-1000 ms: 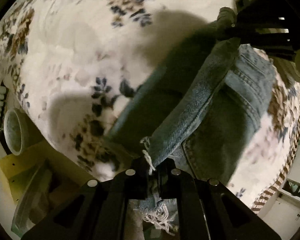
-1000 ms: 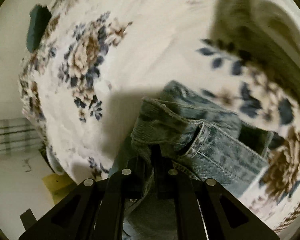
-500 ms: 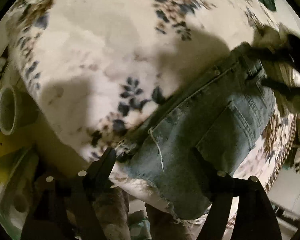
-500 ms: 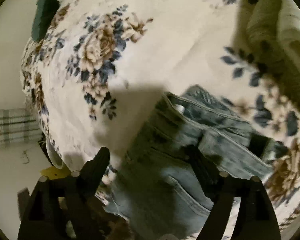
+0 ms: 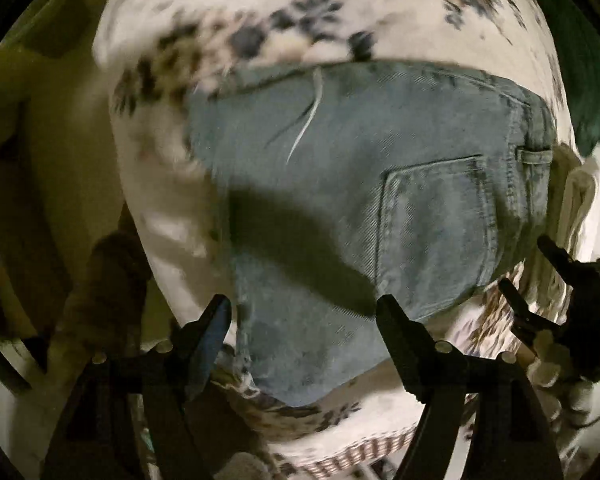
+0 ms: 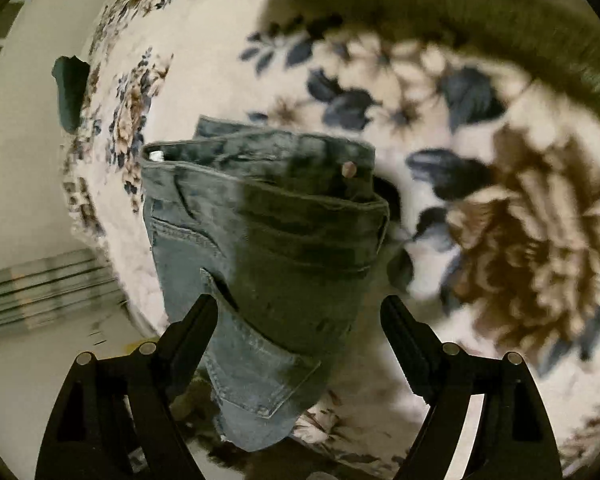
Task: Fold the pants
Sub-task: 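Lift the shorts with both grippers and fold the leg hems toward the waistband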
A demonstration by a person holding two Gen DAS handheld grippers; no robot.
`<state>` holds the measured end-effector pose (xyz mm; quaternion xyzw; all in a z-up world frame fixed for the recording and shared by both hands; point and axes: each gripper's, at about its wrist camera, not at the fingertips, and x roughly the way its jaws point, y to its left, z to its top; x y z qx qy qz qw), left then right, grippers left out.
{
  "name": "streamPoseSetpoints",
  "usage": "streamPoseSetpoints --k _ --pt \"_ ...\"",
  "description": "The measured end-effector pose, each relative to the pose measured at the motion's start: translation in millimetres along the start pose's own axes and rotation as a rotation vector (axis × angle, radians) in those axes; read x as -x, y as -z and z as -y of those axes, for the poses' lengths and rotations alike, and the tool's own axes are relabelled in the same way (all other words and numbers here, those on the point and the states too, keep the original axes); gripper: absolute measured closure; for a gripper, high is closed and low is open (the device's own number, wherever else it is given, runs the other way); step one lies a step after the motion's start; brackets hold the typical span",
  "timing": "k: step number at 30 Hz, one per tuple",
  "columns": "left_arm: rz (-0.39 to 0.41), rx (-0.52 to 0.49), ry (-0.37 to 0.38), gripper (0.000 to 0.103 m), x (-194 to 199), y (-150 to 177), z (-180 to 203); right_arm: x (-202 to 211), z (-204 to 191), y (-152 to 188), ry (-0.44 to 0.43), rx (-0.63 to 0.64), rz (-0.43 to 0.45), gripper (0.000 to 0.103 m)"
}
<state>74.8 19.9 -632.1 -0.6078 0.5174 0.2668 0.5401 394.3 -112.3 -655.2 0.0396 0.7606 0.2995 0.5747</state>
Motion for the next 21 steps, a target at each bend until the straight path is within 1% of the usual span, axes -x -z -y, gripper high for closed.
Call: streamPoseSetpoints --k 3,5,7,8,9,11,12,13,14,16,17,18,19,20,21 --pt "0.026 0.06 0.045 0.03 -4.5 9.2 -9.1 -23.0 6.7 -13.1 -0.061 0.033 -0.012 0.017" --pt "0.053 0.102 0.08 0.03 -5.0 16.2 -14.7 -33.7 6.8 -20.0 -0.065 0.055 0.005 0.018" --pt "0.076 0.13 0.109 0.03 -6.0 25.2 -17.4 -46.6 6.1 -25.0 -0.058 0.074 0.019 0.023" --pt "0.083 0.134 0.11 0.03 -6.2 29.4 -17.8 -47.9 6.4 -25.3 -0.055 0.074 0.027 0.027" --pt "0.088 0.143 0.114 0.03 -3.1 32.5 -21.7 -46.2 5.5 -24.4 -0.053 0.078 0.043 0.04" --pt "0.088 0.185 0.139 0.03 -3.7 42.3 -25.4 -36.4 6.4 -19.0 -0.064 0.071 0.063 0.056" --pt "0.077 0.209 0.138 0.03 -4.5 47.6 -27.4 -31.6 6.2 -17.3 -0.067 0.064 0.068 0.062" --pt "0.063 0.24 0.149 0.03 -11.9 58.7 -26.9 -24.4 7.5 -12.4 -0.086 0.044 0.071 0.064" --pt "0.049 0.273 0.179 0.03 -15.0 63.6 -28.3 -20.5 8.1 -9.5 -0.094 0.035 0.069 0.066" --pt "0.02 0.32 0.233 0.03 -24.4 68.7 -26.5 -12.2 9.5 -4.8 -0.092 0.035 0.069 0.066" --pt "0.014 0.33 0.266 0.03 -29.5 69.6 -23.8 -12.3 8.5 -3.6 -0.083 0.053 0.064 0.064" --pt "0.014 0.335 0.292 0.03 -34.9 68.7 -18.9 -15.6 5.8 -4.4 -0.077 0.09 0.043 0.06" --pt "0.02 0.341 0.31 0.03 -40.1 67.0 -13.9 -19.7 6.1 -7.0 -0.078 0.099 0.022 0.049" --pt "0.027 0.351 0.339 0.03 -42.7 61.2 -13.0 -24.4 7.7 -11.1 -0.091 0.086 0.006 0.041" --pt "0.036 0.365 0.358 0.03 -48.4 58.4 -9.4 -27.9 9.1 -13.5 -0.11 0.072 -0.008 0.035"
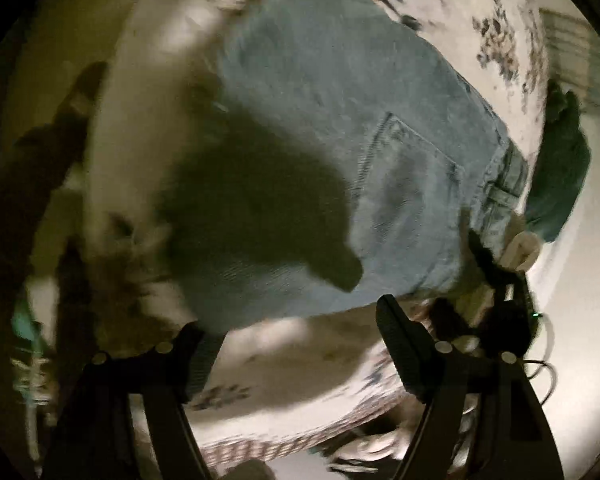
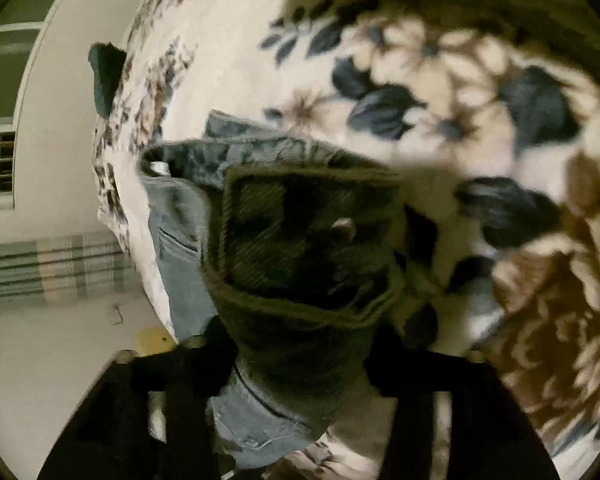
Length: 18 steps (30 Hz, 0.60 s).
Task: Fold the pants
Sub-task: 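Carry the folded shorts with both grippers onto the white folded stack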
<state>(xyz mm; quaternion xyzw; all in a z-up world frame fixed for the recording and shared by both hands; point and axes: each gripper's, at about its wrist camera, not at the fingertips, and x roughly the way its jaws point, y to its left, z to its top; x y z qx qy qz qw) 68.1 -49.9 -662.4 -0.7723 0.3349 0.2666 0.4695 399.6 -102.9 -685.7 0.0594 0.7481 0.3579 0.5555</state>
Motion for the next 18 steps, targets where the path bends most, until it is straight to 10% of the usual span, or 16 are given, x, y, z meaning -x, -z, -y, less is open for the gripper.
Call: streamPoseSetpoints --k 8,11,12,18 --pt "0.085 0.227 0.068 0.029 -30.8 -28.9 -17.0 -20.9 1.7 -14.9 -0.066 0.036 -0.061 0.024" --pt "0.102 0.282 0.083 0.047 -30.6 -32.9 -22.2 -14.4 3.1 -10.3 -0.039 0.039 0.006 0.053" --pt "0.113 0.259 0.09 0.065 -27.6 -35.4 -19.2 -12.4 4.4 -8.3 -0.041 0.033 0.016 0.059" --pt "0.152 -0.037 0.045 0.079 7.5 -46.5 21.6 13.3 1.0 23.2 -0.092 -0.057 0.082 0.07"
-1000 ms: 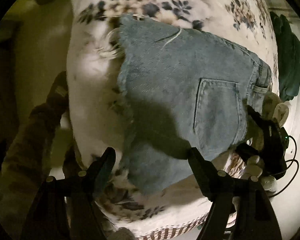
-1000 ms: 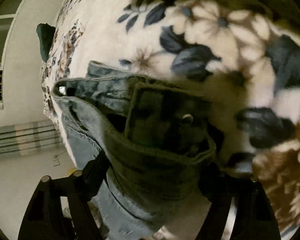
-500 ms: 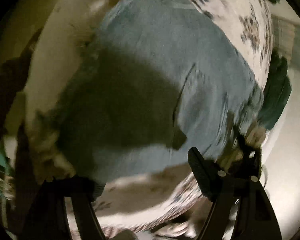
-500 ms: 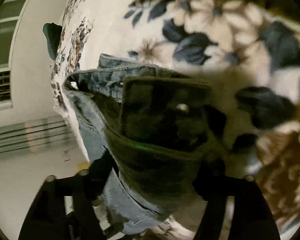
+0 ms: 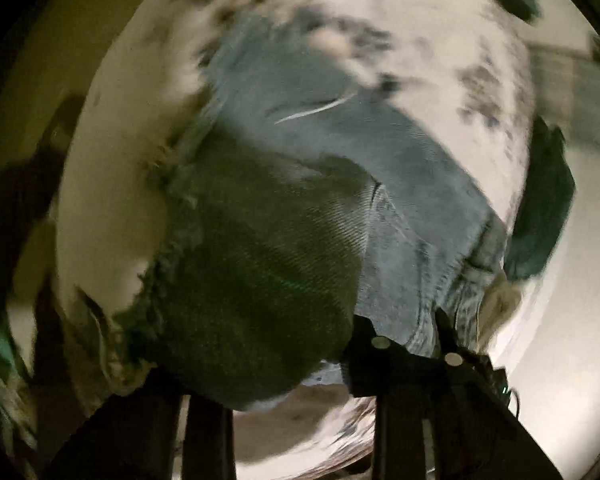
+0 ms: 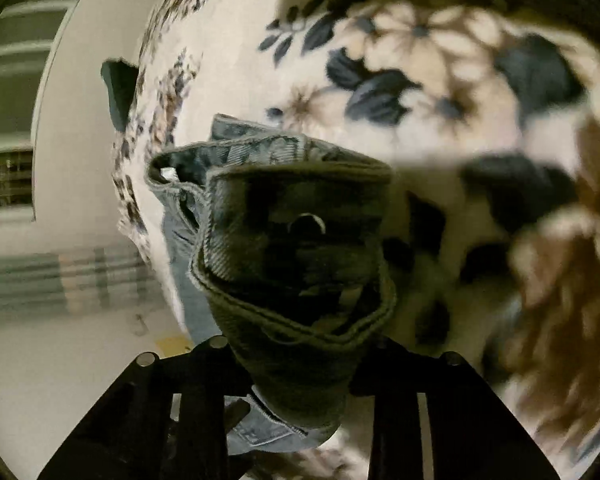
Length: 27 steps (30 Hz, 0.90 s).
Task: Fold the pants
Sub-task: 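Carry the folded shorts with both grippers onto the white folded stack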
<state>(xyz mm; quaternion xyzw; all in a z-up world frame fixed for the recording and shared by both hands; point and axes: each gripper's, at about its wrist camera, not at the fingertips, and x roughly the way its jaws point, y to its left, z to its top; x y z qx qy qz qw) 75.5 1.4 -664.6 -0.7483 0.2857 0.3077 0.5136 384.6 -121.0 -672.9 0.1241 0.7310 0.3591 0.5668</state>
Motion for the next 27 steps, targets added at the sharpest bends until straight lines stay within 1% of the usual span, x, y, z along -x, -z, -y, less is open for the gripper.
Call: streamPoseSetpoints --k 2,4,5,6,7,8,9,10,12,14,16,17,18,19,20,21,22,23,24,27 --pt "0.001 -0.066 0.009 0.079 14.4 -4.3 -1.7 7.3 -2.5 13.7 -0.01 -0.018 -0.002 0.07" --pt "-0.006 -0.095 0.025 0.078 15.4 -11.9 -5.3 7.5 -3.1 29.3 -0.004 -0.017 -0.034 0.069" --pt "-0.011 -0.087 0.028 0.072 12.1 -15.6 -15.1 3.7 -1.3 33.6 0.01 -0.004 -0.054 0.061" --pt "-0.023 -0.062 0.039 0.07 3.3 -19.1 -20.5 -2.6 2.3 35.4 0.026 0.007 -0.075 0.051" --pt "-0.034 -0.025 0.063 0.069 -4.8 -18.4 -22.8 -6.0 7.5 35.0 0.028 0.008 -0.088 0.046" --pt "-0.037 0.013 0.09 0.065 -13.4 -18.1 -24.4 -11.8 11.8 34.5 0.025 0.004 -0.102 0.037" --pt "-0.034 0.043 0.117 0.061 -19.1 -22.0 -28.7 -20.4 16.6 32.0 0.026 0.006 -0.119 0.034" --pt "-0.021 0.064 0.125 0.059 -22.3 -23.2 -30.0 -24.0 19.4 30.3 0.025 0.011 -0.116 0.034" --pt "0.01 0.114 0.145 0.049 -29.7 -27.6 -30.0 -30.1 19.9 26.4 0.011 0.023 -0.113 0.029" --pt "0.024 0.159 0.149 0.046 -32.5 -28.9 -30.8 -32.1 19.7 25.3 0.0 0.017 -0.096 0.028" --pt "0.029 0.192 0.153 0.046 -31.3 -30.6 -34.2 -35.7 17.3 26.3 0.011 0.011 -0.06 0.031" --pt "0.032 0.198 0.148 0.052 -33.7 -32.6 -30.3 -36.5 15.5 27.1 0.025 0.013 -0.041 0.042" --pt "0.038 0.198 0.142 0.07 -32.6 -33.3 -26.5 -35.4 13.0 29.6 0.034 0.013 -0.023 0.056" --pt "0.037 0.183 0.151 0.073 -29.6 -32.3 -22.7 -33.7 11.7 31.5 0.033 0.013 -0.013 0.062" --pt "0.04 0.15 0.142 0.076 -21.4 -32.5 -17.2 -31.8 10.4 32.4 0.038 0.013 -0.003 0.067" --pt "0.041 0.107 0.124 0.078 -16.8 -34.3 -6.9 -28.1 7.1 34.4 0.041 0.011 0.008 0.07" --pt "0.043 0.074 0.132 0.078 -8.4 -33.1 0.1 -22.2 0.7 36.8 0.038 0.007 0.025 0.071" --pt "0.045 0.04 0.134 0.079 0.0 -34.8 13.1 -15.9 1.4 38.6 0.036 0.004 0.033 0.073" --pt "0.045 0.005 0.133 0.079 6.8 -37.2 28.1 -7.5 -5.5 40.2 0.017 -0.008 0.048 0.074" --pt "0.043 -0.079 0.132 0.079 30.5 -41.1 68.2 21.4 -23.6 45.4 -0.004 -0.005 0.089 0.077"
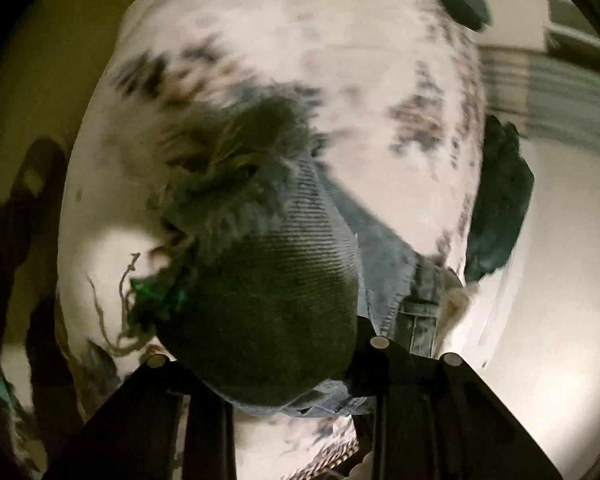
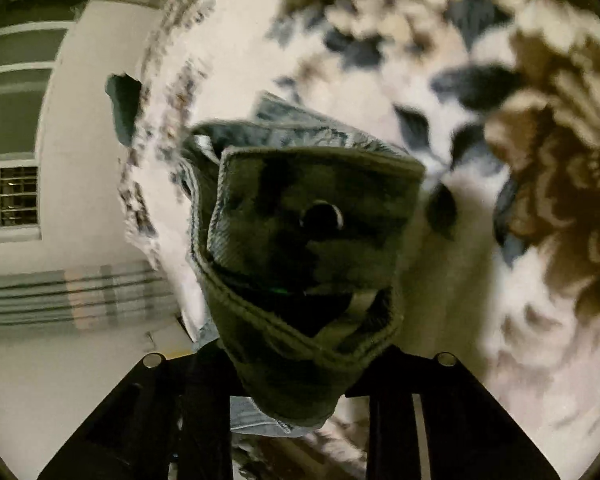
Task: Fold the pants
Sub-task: 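Carry the folded shorts with both grippers onto the white folded stack, then open both grippers to release the shorts on the white stack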
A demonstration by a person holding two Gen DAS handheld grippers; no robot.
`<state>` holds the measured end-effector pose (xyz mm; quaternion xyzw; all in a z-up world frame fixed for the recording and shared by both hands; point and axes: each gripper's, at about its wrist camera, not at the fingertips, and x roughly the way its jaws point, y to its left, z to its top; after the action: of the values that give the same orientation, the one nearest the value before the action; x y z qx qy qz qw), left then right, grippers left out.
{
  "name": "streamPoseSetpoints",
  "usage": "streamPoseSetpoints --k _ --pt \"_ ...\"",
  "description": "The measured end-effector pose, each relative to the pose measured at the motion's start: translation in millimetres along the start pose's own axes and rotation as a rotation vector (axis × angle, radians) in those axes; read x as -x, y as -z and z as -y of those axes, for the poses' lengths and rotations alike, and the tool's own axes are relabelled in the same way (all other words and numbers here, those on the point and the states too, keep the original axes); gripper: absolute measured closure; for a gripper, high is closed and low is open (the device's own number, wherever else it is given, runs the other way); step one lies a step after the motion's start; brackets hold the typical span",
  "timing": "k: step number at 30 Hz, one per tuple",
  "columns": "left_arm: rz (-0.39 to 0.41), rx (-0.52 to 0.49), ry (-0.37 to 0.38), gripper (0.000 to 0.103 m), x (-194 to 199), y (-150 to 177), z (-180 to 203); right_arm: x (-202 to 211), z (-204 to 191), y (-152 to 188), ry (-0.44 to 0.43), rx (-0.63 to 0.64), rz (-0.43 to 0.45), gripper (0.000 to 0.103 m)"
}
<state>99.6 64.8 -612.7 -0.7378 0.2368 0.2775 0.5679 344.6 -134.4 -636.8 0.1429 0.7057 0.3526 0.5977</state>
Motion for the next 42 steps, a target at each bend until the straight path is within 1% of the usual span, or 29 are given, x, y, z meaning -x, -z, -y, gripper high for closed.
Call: streamPoseSetpoints --k 4,6,7,9,11,12,13,14,15,17,19,21,22,23,24,25,26,27,28,30,32,34,37,38,39,40,41,42 --pt "-0.02 -0.087 -0.008 0.079 24.4 -6.1 44.2 38.0 -27.2 -3.7 -0.036 -0.043 0.042 0.078" --pt "-0.033 -0.13 -0.012 0.079 30.8 -10.4 81.6 60.4 -37.3 -12.1 -0.051 -0.047 0.064 0.078" --pt "-0.043 -0.15 -0.007 0.079 37.7 -4.9 87.2 75.1 -45.9 -17.0 -0.051 -0.047 0.085 0.078" --pt "-0.057 -0.204 -0.004 0.079 40.2 -6.8 125.1 104.2 -62.6 -28.9 -0.072 -0.061 0.127 0.078" --pt "-0.073 -0.261 0.022 0.079 40.3 -5.2 164.0 134.8 -79.8 -46.4 -0.095 -0.073 0.185 0.078" --pt "-0.09 -0.3 0.046 0.079 34.9 -4.5 195.0 151.3 -81.0 -52.1 -0.106 -0.078 0.21 0.078" --pt "-0.103 -0.326 0.06 0.079 31.8 -2.4 210.4 168.9 -88.2 -62.8 -0.117 -0.083 0.25 0.078" --pt "-0.124 -0.359 0.079 0.079 22.3 -1.6 239.1 183.1 -94.2 -72.0 -0.126 -0.087 0.285 0.078" --pt "-0.144 -0.378 0.1 0.079 17.0 -1.0 256.1 205.2 -100.5 -87.2 -0.135 -0.095 0.344 0.078" --pt "-0.194 -0.442 0.133 0.079 -3.7 4.5 299.1 237.0 -103.8 -114.5 -0.141 -0.115 0.434 0.078" --pt "-0.249 -0.532 0.168 0.079 -40.2 13.4 351.8 264.3 -97.6 -141.4 -0.156 -0.152 0.528 0.078" --pt "-0.3 -0.616 0.193 0.079 -77.0 25.0 388.3 284.8 -84.3 -163.7 -0.155 -0.176 0.605 0.078" --pt "-0.336 -0.653 0.206 0.079 -99.4 32.6 402.7 294.4 -71.2 -175.3 -0.147 -0.188 0.659 0.078" --pt "-0.381 -0.695 0.22 0.079 -128.5 40.2 414.6 299.0 -63.2 -180.6 -0.143 -0.195 0.688 0.078" --pt "-0.411 -0.723 0.225 0.079 -149.7 45.9 417.0 301.4 -48.0 -187.6 -0.141 -0.21 0.724 0.078" --pt "-0.462 -0.748 0.237 0.079 -181.3 51.4 417.4 298.4 -25.0 -195.2 -0.125 -0.226 0.758 0.078" --pt "-0.496 -0.772 0.23 0.078 -207.2 53.3 415.8 292.3 -8.3 -197.3 -0.11 -0.232 0.781 0.077" --pt "-0.536 -0.803 0.211 0.078 -236.6 58.3 406.9 282.2 16.5 -199.2 -0.1 -0.266 0.791 0.077" --pt "-0.573 -0.823 0.182 0.078 -263.0 61.8 393.8 270.7 39.4 -198.8 -0.108 -0.309 0.783 0.077" --pt "-0.636 -0.822 0.111 0.078 -304.1 62.4 359.2 241.8 77.8 -189.6 -0.108 -0.382 0.757 0.077" --pt "-0.659 -0.826 0.101 0.079 -317.4 57.8 342.0 223.9 97.6 -180.5 -0.125 -0.428 0.748 0.077" --pt "-0.672 -0.869 0.104 0.078 -318.7 56.4 333.3 212.4 109.4 -169.5 -0.158 -0.467 0.762 0.077" --pt "-0.693 -0.927 0.111 0.076 -312.9 60.9 339.0 216.6 100.1 -163.0 -0.14 -0.45 0.807 0.077" --pt "-0.701 -0.952 0.105 0.072 -312.8 64.7 344.4 218.8 98.2 -161.8 -0.145 -0.455 0.817 0.077" --pt "-0.711 -0.993 0.081 0.07 -313.1 68.6 348.1 222.9 97.7 -162.6 -0.151 -0.456 0.814 0.076" --pt "-0.711 -1.018 0.058 0.069 -314.4 70.4 354.9 223.3 100.8 -165.0 -0.135 -0.456 0.793 0.073" --pt "-0.708 -1.057 0.021 0.066 -310.7 73.6 355.5 221.0 102.9 -166.3 -0.112 -0.453 0.773 0.061" --pt "-0.706 -1.099 -0.017 0.066 -309.0 77.0 358.5 221.0 101.9 -171.3 -0.069 -0.457 0.733 0.048"
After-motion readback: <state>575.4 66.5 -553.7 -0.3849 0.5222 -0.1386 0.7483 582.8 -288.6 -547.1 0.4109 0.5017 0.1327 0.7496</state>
